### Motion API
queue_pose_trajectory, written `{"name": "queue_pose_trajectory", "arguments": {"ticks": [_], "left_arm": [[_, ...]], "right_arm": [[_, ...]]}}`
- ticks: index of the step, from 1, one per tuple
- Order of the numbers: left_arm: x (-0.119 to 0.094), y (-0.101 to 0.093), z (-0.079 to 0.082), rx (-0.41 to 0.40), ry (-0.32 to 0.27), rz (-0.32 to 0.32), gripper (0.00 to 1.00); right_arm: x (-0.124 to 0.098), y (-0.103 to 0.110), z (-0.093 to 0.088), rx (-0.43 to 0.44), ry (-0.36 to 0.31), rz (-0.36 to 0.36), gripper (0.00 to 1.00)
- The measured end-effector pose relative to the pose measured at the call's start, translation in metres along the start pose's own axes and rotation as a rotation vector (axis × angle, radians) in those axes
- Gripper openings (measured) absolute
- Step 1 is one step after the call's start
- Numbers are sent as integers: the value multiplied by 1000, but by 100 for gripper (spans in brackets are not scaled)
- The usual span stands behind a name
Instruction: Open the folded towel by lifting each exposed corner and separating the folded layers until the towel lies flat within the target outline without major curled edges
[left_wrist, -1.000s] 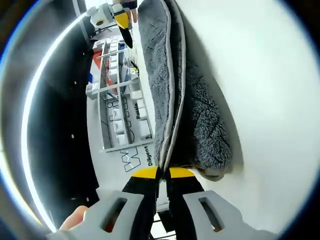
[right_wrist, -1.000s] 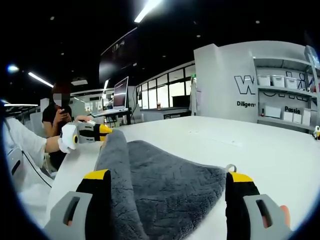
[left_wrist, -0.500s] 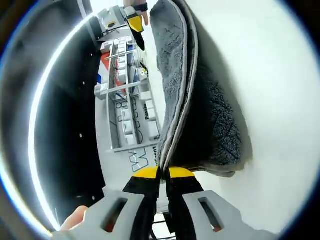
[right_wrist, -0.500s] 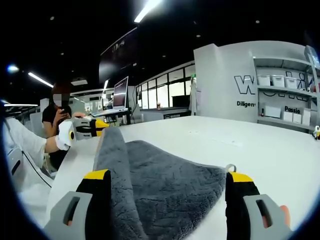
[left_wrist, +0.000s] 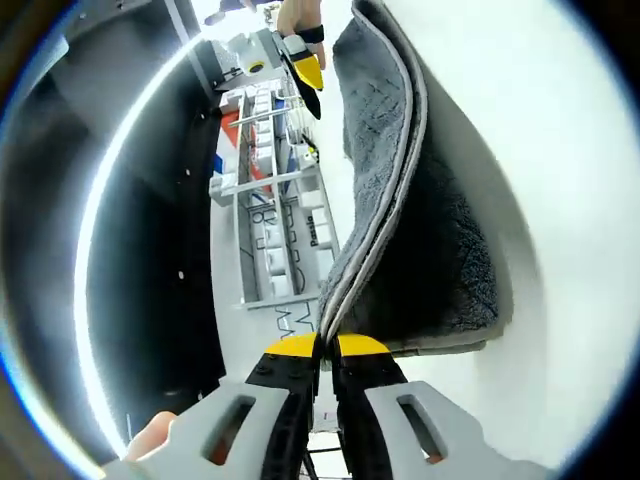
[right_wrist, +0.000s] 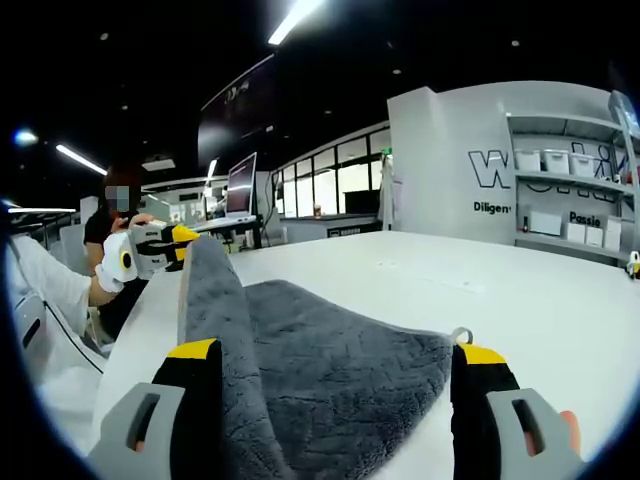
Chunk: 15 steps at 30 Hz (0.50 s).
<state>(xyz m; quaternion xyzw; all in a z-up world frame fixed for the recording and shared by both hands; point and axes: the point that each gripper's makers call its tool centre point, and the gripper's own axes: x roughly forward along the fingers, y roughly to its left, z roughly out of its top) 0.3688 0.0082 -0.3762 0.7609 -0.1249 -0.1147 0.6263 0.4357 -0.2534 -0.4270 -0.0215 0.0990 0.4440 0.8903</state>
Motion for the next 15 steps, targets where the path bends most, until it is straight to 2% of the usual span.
{"name": "queue_pose_trajectory", "arguments": {"ticks": [10, 15], "left_arm": [[-24, 12, 14, -15, -33, 12, 4], [-39, 13, 25, -39, -71, -12, 4]], "right_arm": [[0, 2, -2, 3, 3, -1, 97], [1, 5, -4, 3, 5, 0, 97]]}}
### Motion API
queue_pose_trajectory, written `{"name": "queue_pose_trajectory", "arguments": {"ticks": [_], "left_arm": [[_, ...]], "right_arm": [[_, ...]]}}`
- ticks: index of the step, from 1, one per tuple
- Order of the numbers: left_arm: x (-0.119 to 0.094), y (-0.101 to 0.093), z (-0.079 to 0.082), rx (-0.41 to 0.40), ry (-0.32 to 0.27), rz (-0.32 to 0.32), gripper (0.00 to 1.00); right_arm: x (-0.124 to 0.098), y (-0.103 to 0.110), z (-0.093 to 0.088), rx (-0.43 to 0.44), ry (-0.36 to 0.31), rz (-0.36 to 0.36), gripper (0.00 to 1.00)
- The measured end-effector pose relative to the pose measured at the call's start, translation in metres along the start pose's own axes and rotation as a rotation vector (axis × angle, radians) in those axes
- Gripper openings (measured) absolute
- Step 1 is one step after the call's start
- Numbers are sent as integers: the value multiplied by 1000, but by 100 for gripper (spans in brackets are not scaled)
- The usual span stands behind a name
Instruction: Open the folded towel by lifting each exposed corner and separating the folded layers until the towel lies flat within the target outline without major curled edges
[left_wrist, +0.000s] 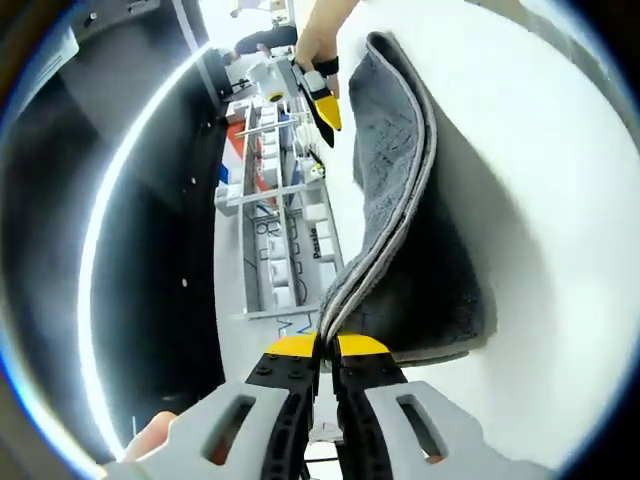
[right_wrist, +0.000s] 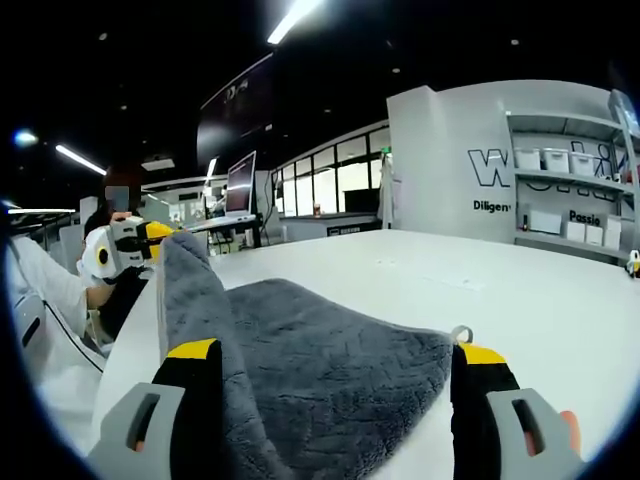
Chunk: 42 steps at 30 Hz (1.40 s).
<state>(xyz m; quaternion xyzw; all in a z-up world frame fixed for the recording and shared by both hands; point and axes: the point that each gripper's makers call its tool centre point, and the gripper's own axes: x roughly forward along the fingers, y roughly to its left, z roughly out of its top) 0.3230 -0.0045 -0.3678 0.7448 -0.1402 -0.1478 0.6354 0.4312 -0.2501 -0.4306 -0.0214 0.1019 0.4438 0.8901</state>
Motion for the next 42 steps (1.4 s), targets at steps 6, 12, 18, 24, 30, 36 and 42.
{"name": "queue_pose_trajectory", "arguments": {"ticks": [6, 12, 18, 24, 30, 36, 42], "left_arm": [[-17, -5, 11, -53, -33, -46, 4], [-30, -21, 17, -153, -76, -146, 4], [-44, -36, 18, -271, -98, -264, 4], [-61, -52, 22, -352, -92, -387, 5], [-79, -61, 34, -433, -107, -480, 5], [-87, -81, 43, -507, -117, -612, 5], [-94, -100, 49, -657, -145, -758, 5]], "right_arm": [[0, 4, -1, 2, 1, -1, 97], [0, 7, -2, 2, 0, -1, 97], [1, 10, -4, 4, 2, -2, 97], [1, 5, -3, 5, 3, -2, 97], [1, 5, -3, 5, 2, -2, 97], [1, 6, -4, 6, 5, -2, 97], [1, 7, -5, 7, 5, -1, 97]]}}
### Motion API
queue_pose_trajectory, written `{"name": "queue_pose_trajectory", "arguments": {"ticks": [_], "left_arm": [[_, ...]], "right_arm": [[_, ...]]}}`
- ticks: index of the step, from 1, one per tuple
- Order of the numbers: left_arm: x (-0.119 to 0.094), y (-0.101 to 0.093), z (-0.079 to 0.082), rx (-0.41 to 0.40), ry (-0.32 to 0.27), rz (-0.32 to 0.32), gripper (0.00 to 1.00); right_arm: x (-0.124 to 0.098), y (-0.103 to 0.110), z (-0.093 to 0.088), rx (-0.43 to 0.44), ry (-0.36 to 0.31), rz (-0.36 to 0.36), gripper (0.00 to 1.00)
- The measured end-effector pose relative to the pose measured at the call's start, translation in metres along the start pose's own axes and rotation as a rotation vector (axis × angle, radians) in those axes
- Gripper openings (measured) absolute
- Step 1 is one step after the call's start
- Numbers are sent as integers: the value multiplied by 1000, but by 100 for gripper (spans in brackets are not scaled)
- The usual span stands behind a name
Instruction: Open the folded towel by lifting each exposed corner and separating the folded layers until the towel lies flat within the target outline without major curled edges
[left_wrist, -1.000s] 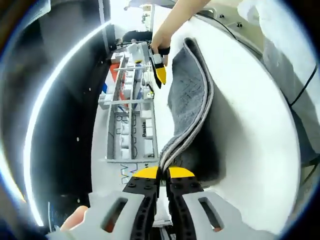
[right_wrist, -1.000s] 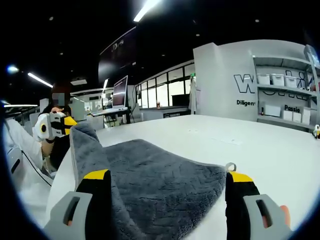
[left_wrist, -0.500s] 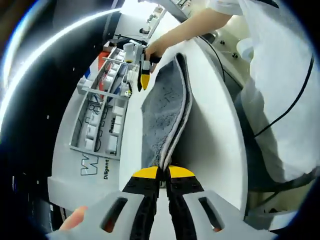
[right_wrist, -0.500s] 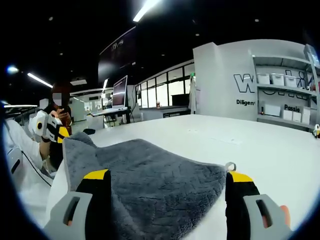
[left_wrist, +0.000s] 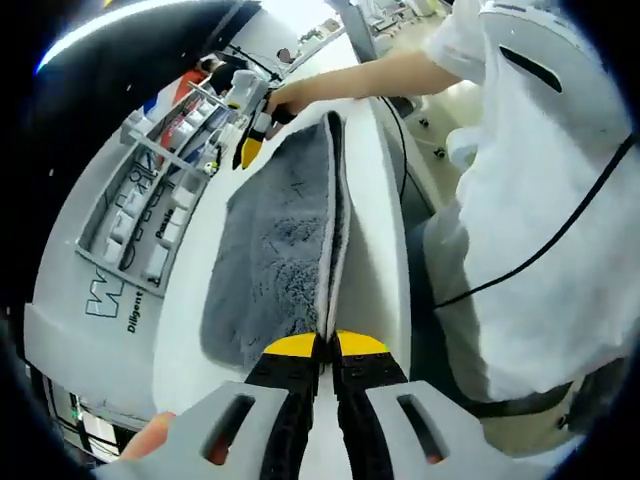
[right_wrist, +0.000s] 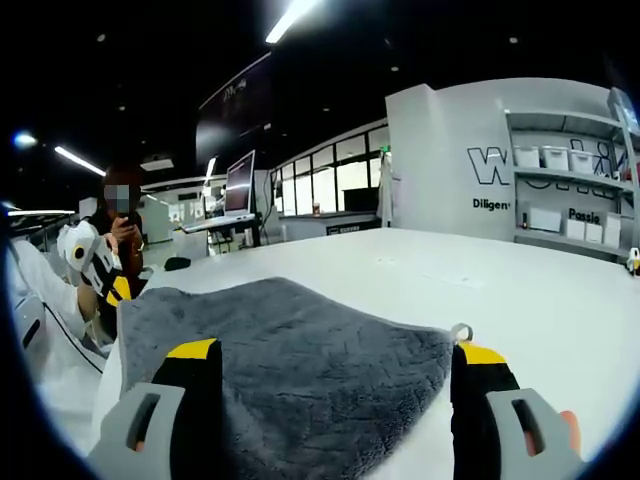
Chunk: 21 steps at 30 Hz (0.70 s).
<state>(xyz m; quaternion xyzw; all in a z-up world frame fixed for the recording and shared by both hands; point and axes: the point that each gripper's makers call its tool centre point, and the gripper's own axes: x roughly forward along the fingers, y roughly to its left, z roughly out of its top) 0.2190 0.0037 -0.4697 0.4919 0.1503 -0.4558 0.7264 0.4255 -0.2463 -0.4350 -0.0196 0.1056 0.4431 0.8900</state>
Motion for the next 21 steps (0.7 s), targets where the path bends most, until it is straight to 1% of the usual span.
{"name": "queue_pose_trajectory", "arguments": {"ticks": [2, 4, 6, 8, 11, 17, 21], "left_arm": [[2, -4, -1, -39, -12, -34, 5], [4, -10, -2, -85, -36, -90, 5], [6, -13, -5, -134, -42, -119, 5], [8, -14, -8, -165, -50, -145, 5], [9, -15, -8, -192, -66, -163, 6], [5, -16, -9, -213, -95, -194, 10], [-4, -12, -7, -270, -154, -227, 10]], "right_arm": [[0, 0, 0, 0, 1, 0, 97], [0, 1, -1, -1, 3, 0, 97], [0, 1, -1, 0, 3, 0, 97], [0, 1, -1, 0, 5, -1, 97], [0, 1, -1, 0, 5, 0, 97], [0, 2, -2, 0, 5, 0, 97], [0, 2, -2, -1, 6, 0, 97]]}}
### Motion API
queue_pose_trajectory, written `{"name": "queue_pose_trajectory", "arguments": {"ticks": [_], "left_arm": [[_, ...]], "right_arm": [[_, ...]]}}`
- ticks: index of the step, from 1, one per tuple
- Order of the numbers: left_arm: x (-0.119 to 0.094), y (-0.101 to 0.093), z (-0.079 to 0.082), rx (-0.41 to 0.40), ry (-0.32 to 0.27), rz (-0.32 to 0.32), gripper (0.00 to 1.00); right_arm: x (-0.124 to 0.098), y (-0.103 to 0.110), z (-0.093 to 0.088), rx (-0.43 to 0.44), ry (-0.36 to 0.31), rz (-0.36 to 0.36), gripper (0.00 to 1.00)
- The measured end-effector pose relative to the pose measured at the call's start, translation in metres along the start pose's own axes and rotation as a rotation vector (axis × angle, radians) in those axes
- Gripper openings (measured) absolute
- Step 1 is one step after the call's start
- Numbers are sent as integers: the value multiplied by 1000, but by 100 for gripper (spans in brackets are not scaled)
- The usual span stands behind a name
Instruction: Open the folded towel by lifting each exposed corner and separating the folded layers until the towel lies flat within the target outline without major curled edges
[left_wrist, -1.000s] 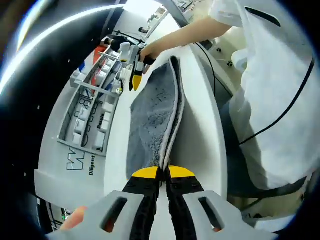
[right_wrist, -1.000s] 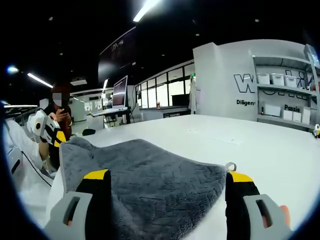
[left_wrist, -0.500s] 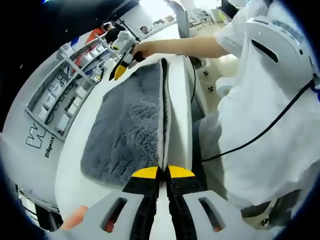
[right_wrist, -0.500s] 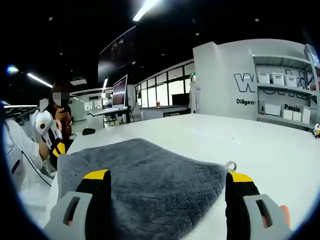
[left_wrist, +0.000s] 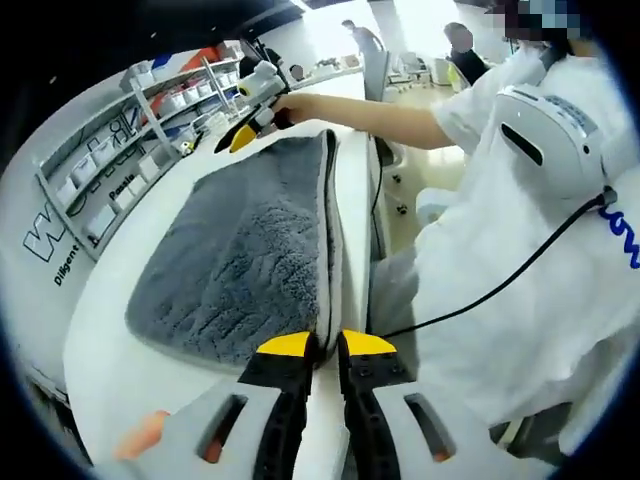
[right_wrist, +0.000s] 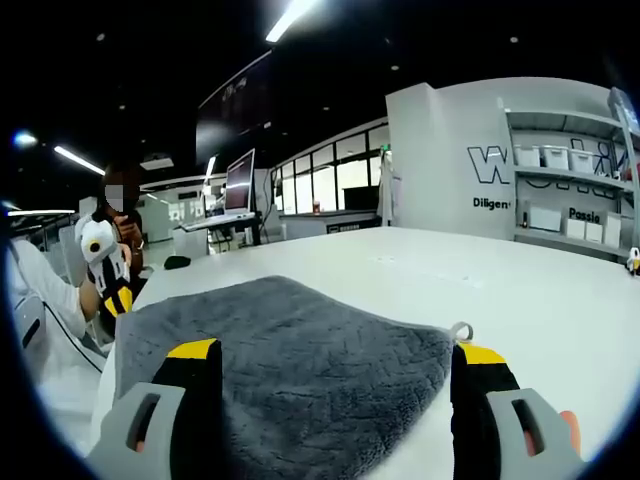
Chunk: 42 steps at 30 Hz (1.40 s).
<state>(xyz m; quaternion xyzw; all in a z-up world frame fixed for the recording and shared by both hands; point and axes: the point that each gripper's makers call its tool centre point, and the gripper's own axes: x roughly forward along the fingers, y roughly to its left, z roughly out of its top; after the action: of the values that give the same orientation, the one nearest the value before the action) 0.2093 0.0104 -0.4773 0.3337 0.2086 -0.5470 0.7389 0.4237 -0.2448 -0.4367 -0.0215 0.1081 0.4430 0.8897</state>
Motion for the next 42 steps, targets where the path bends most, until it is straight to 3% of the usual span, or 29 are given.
{"name": "queue_pose_trajectory", "arguments": {"ticks": [3, 9, 14, 17, 19, 24, 27, 30, 34, 39, 42], "left_arm": [[-11, 0, 10, -62, -93, -42, 11], [-30, 21, 29, -163, -293, -20, 14], [-31, 47, 24, -220, -348, 63, 24], [-33, 58, 25, -287, -419, 79, 26], [-35, 67, 28, -331, -480, 99, 32], [-39, 81, 22, -383, -558, 144, 43], [-42, 92, 18, -429, -601, 180, 56], [-45, 102, 14, -460, -622, 217, 67], [-43, 105, 13, -448, -604, 255, 76], [-38, 113, 21, -412, -574, 230, 88], [-31, 129, 27, -367, -531, 225, 92]], "right_arm": [[0, 0, 0, 0, -2, 0, 97], [0, 0, 0, 0, 1, 0, 97], [1, -1, -1, 1, 5, -1, 97], [1, 0, -1, 1, 5, 0, 97], [1, 0, -1, 0, 6, 0, 97], [2, 0, -1, 0, 9, 1, 97], [2, 0, -1, 0, 10, 1, 97], [2, -3, 0, 0, 10, 1, 97], [2, -5, 1, -1, 13, 1, 97], [4, -5, 1, -5, 17, 7, 97], [4, -7, 0, 0, 20, 13, 97]]}}
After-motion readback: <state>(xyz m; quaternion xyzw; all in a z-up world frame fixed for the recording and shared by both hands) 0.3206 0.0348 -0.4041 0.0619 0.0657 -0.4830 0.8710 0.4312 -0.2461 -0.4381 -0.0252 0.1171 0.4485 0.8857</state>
